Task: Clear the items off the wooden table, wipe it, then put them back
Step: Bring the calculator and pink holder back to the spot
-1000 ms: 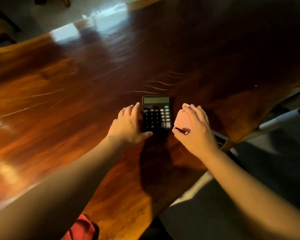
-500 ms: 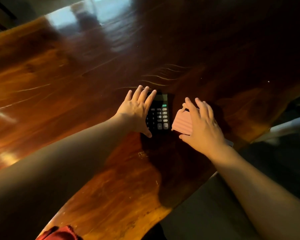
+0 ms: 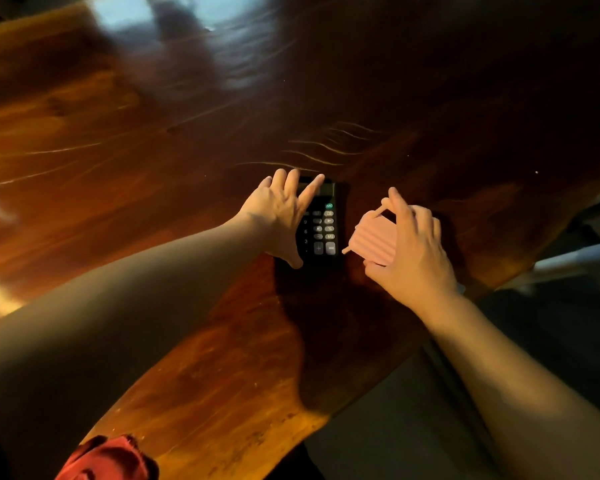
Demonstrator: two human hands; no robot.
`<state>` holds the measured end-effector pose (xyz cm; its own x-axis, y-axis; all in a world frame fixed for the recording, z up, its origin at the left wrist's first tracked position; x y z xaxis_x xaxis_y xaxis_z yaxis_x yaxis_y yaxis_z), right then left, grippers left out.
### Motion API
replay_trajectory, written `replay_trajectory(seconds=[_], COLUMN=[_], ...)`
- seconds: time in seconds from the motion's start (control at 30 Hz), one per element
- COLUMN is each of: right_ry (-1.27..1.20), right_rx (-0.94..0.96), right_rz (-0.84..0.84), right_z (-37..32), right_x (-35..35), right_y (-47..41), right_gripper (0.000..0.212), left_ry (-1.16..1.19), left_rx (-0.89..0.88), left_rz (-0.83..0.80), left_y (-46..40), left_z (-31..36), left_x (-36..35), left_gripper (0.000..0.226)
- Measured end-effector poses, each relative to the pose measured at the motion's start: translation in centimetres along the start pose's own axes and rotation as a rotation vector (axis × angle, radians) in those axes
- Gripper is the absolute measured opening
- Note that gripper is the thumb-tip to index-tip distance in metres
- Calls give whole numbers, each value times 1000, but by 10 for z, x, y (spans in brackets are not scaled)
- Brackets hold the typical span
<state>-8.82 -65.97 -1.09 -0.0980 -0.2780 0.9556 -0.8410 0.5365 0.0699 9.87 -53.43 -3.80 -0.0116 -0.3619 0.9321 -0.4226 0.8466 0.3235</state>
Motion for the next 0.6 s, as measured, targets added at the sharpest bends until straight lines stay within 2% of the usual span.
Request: replay_trajectory(seconds=[0.3,0.6], right_ry=[-89,-112], right_rx=[32,330], right_rz=[21,-114], right_z=[-71,-231], right_x=[-1,-40], right_y=[9,27], right_gripper=[125,115], left_ry=[177,208], left_rx=[182,462], left_rz=[76,39], left_y=[118,289], left_z=[-73,-177], left_x=[-19,-69], left_gripper=[155,154])
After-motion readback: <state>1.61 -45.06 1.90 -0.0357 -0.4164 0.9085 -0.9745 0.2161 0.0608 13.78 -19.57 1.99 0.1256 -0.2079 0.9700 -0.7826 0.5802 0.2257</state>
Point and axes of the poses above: each hand's wrist, its own y-axis away from the middle knuckle, its own x-axis out of the back of the hand, z = x × y, the point moved 5 cm from there along -y, towards the middle knuckle, and after that the axes turned 3 degrees about -z, right-handed, at the moved point
